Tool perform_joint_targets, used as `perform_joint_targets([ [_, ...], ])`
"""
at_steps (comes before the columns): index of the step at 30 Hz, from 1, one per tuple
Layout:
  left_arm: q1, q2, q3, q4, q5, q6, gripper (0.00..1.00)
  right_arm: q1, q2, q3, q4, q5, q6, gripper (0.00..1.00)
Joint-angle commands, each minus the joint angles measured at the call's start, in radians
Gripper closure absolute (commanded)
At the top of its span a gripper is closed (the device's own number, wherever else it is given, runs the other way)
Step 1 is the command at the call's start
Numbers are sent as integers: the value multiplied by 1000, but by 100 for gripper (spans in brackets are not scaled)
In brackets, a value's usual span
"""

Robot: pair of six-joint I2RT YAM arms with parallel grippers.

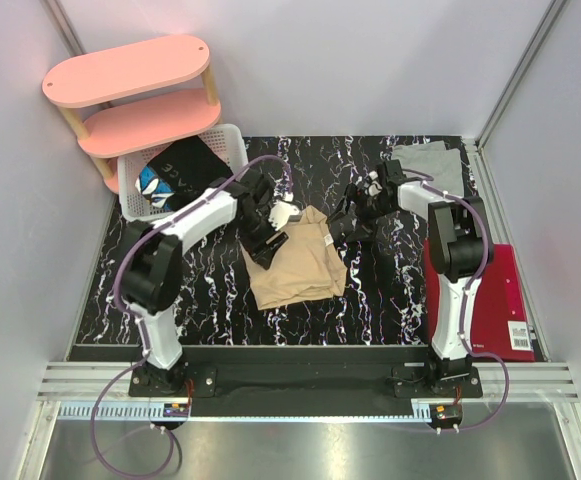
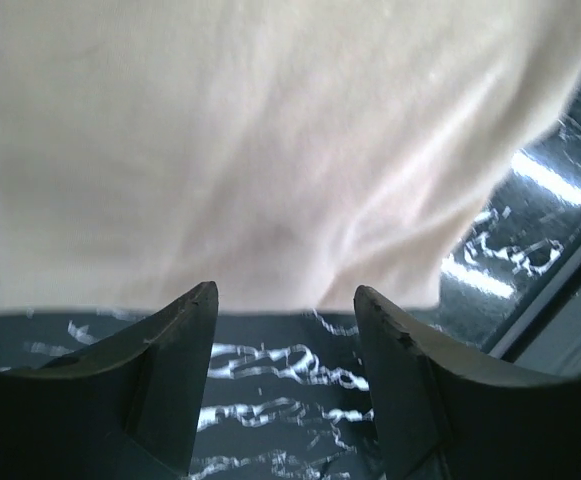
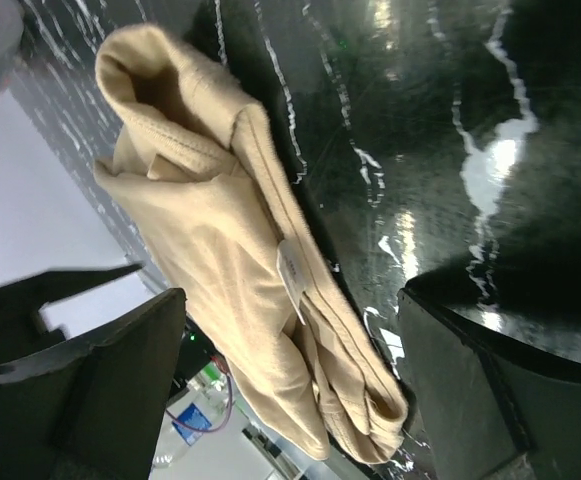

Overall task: Fold and stack the t-shirts
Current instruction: Fold the tshirt

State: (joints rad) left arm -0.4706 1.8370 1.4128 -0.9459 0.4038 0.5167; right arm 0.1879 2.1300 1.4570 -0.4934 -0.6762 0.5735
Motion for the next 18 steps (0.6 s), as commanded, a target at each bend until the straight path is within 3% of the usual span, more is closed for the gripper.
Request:
perform_joint_targets([
  [1, -2, 109, 40, 12, 18, -23, 39, 15, 71, -32, 6, -8, -73, 7],
  [8, 0, 123, -57, 91, 29, -47, 39, 36, 87, -93, 39, -43, -104, 9],
  [18, -3, 130, -100, 130, 43, -57, 39, 169, 168, -129, 87, -97, -120, 12],
])
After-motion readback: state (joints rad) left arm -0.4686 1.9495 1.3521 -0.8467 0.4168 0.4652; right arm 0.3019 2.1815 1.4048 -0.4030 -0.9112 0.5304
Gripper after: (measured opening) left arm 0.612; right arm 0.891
